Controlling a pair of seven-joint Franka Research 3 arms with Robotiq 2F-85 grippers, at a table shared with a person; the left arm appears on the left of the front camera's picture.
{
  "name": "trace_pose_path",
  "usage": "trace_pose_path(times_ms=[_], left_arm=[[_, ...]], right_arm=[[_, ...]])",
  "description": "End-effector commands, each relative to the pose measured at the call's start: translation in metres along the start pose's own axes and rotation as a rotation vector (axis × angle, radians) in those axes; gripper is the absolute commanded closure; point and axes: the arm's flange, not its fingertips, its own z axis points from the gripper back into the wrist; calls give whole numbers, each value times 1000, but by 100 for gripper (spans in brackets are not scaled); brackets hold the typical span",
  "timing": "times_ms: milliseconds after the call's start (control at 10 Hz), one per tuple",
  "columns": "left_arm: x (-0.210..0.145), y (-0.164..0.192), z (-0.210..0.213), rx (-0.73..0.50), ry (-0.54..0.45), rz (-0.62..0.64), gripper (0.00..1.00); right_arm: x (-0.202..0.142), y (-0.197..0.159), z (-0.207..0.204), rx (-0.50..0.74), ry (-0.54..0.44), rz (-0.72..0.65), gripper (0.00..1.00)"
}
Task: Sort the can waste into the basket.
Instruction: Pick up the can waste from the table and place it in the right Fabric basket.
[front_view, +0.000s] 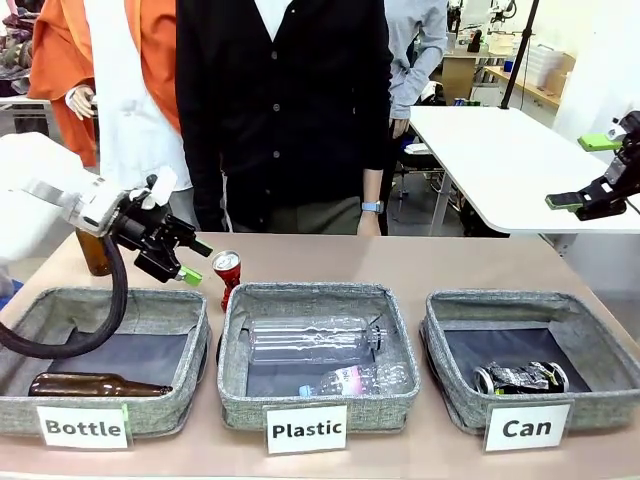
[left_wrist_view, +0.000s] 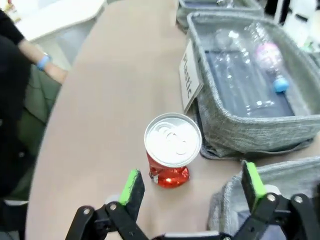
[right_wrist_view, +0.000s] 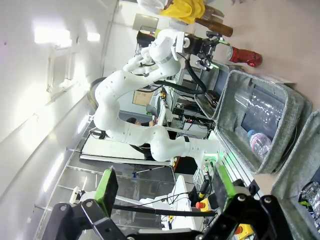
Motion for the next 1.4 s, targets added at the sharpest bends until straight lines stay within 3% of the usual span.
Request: trace_pose_path(times_ms=[0, 300, 400, 500, 700, 1300], left_arm=[[14, -14, 24, 14, -15, 8, 0], [9, -4, 15, 14, -10, -2, 0], [13, 3, 8, 47, -11, -81, 0], [7, 18, 1, 110, -4, -79, 0], [0, 28, -6, 84, -51, -108, 0], [-16, 47, -25, 33, -19, -149, 0]], right_arm=[[0, 1, 3, -3, 17, 22, 0], [0, 1, 3, -3, 17, 22, 0], [0, 1, 3, -3, 17, 22, 0], [0, 1, 3, -3, 17, 22, 0], [0, 1, 3, -3, 17, 22, 0], [0, 1, 3, -3, 17, 22, 0]])
